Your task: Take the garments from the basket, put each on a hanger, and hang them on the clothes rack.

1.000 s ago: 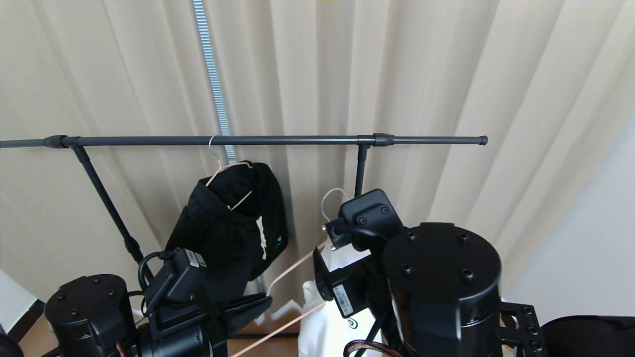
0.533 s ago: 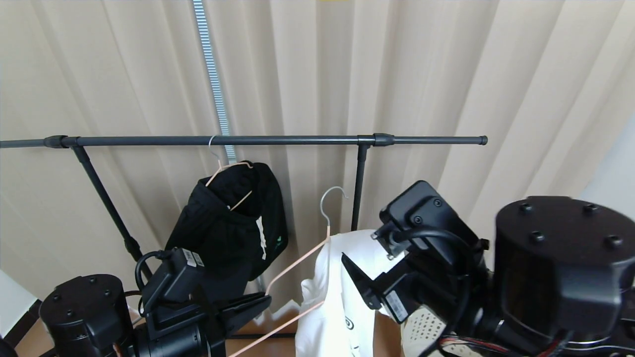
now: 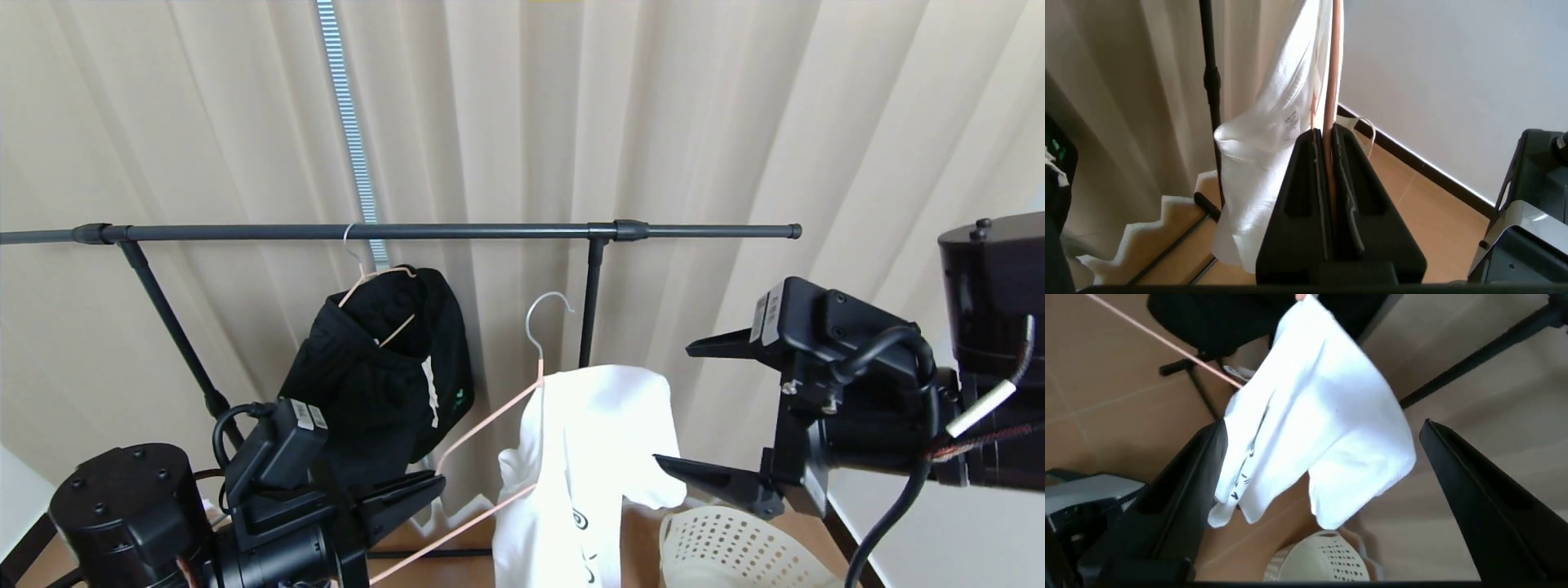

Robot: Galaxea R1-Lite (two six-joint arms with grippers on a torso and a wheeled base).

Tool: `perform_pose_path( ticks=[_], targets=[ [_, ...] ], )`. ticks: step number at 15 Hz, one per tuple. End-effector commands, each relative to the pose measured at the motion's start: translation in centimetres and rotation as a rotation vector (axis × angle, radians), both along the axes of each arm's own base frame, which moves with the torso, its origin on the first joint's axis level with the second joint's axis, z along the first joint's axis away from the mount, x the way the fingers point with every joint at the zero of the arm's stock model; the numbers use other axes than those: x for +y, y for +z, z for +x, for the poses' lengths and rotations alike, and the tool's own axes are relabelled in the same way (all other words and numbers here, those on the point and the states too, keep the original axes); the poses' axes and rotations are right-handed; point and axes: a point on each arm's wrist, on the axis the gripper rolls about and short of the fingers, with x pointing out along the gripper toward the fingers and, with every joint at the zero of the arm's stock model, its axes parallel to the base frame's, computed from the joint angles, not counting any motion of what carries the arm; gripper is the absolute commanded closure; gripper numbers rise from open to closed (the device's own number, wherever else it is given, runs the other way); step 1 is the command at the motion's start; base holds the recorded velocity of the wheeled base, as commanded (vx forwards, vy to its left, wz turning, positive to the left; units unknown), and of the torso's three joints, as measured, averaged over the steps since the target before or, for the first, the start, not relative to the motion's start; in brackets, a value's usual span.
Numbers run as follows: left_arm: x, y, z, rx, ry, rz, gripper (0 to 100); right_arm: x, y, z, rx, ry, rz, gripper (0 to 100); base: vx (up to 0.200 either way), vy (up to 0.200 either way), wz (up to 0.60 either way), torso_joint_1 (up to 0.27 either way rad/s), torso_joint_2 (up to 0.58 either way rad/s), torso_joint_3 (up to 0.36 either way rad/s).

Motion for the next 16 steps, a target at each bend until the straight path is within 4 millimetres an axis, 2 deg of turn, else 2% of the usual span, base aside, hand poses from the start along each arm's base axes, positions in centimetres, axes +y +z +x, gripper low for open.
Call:
perform_pose_path(
  ticks=[1,2,3,6,10,13,16],
  targets=[
    [0.1,0.5,-0.2,-0.022,-0.033,-0.017,100,-2.2,-0.1,4.1,0.026,0.066,-0.025,0,0.0,0.0,0.0,0.0,0.0,0.0],
    [0.0,0.5,-0.2,-0.021,-0.036,-0.017,100,-2.2,-0.1,4.2,0.027,0.07,-0.025,0,0.0,0.0,0.0,0.0,0.0,0.0],
    [0.0,1.0,0.0,-0.048,-0.079,-0.034,100,-2.6,-0.6,6.0,0.078,0.169,-0.028,0,0.0,0.0,0.0,0.0,0.0,0.0],
    [-0.1,1.2,-0.1,-0.058,-0.101,-0.039,100,-3.3,-0.7,8.9,0.132,0.266,-0.065,0,0.0,0.0,0.0,0.0,0.0,0.0],
    [-0.1,1.5,-0.5,-0.073,-0.155,-0.047,100,-2.8,-0.7,10.8,0.229,0.39,-0.052,0,0.0,0.0,0.0,0.0,0.0,0.0],
    [-0.1,1.4,-0.6,-0.092,-0.169,-0.031,100,-2.0,-1.0,11.0,0.255,0.422,-0.05,0,0.0,0.0,0.0,0.0,0.0,0.0],
    [-0.2,1.5,-0.5,-0.096,-0.204,-0.037,100,-0.6,-0.7,10.3,0.327,0.473,-0.072,0,0.0,0.0,0.0,0.0,0.0,0.0]
  ],
)
